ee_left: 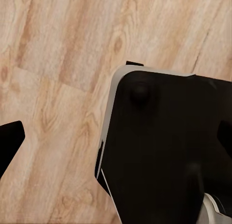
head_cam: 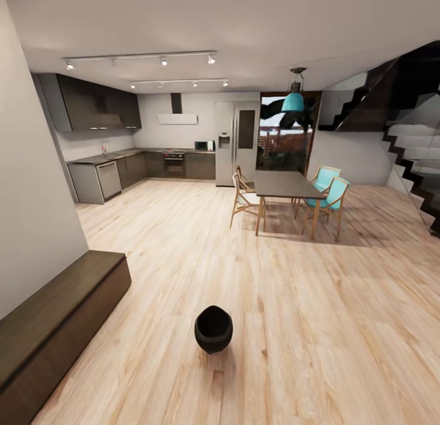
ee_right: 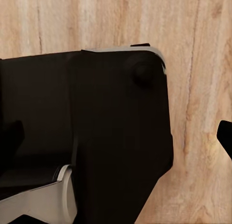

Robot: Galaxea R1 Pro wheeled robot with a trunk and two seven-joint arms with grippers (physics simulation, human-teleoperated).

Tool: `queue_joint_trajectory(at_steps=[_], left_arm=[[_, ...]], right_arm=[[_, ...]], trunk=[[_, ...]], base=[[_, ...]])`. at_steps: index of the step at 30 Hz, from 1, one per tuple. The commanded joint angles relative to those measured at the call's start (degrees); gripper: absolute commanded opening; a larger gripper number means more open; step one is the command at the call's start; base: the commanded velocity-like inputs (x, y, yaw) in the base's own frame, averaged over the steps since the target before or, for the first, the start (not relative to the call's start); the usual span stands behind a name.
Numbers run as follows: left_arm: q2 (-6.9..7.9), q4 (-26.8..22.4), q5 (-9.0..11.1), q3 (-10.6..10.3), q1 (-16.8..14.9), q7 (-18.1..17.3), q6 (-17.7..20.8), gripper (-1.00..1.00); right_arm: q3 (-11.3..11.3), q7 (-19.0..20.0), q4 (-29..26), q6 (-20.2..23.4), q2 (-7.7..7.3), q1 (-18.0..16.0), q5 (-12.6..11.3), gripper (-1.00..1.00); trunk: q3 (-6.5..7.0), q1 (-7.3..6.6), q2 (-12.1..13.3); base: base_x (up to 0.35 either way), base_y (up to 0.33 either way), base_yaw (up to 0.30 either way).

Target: Place each of the two pumpkins and all three candles from the living room inside a cabinet in the living room (use any cabinet), then make sure every cabinet is closed, and position the cauldron so it is next to a table in the living room.

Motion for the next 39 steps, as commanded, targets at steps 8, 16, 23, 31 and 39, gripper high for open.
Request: queue_joint_trajectory(at_steps=[8,16,23,31,39], left_arm=[[-0.12,-0.1,0.2,0.2,0.0,-0.1,-0.1,1.0],[-0.71,-0.9,0.0,0.0,-0.3,-0.7,0.4,1.0],[-0.17,-12.4,1.5,0.1,-2.1,-1.1,12.7,1.0],[-0.17,-48.8,3.5,0.8,-5.2,-2.6,48.7,1.0],[-0.32,-49.5,3.5,1.8,-9.1,-1.7,49.9,1.0]], right_arm=[[-0.1,0.2,0.0,-0.2,-0.08,0.0,-0.7,1.0],[0.1,1.0,-0.6,-0.3,-0.02,0.0,-0.5,1.0],[0.3,7.3,-2.3,2.8,-0.1,-0.8,-0.2,1.0],[0.6,-6.7,-57.0,48.6,0.06,-2.5,-0.5,1.0],[2.9,-11.3,-61.3,44.8,0.07,-2.6,-0.5,1.0]], trunk=[[-0.05,0.04,-0.1],[-0.05,0.04,-0.1],[-0.05,0.04,-0.1],[-0.05,0.04,-0.1],[-0.05,0.04,-0.1]], base=[[0.092,0.001,0.001],[0.005,0.0,0.0],[0.0,0.0,0.0],[0.0,0.0,0.0],[0.0,0.0,0.0]])
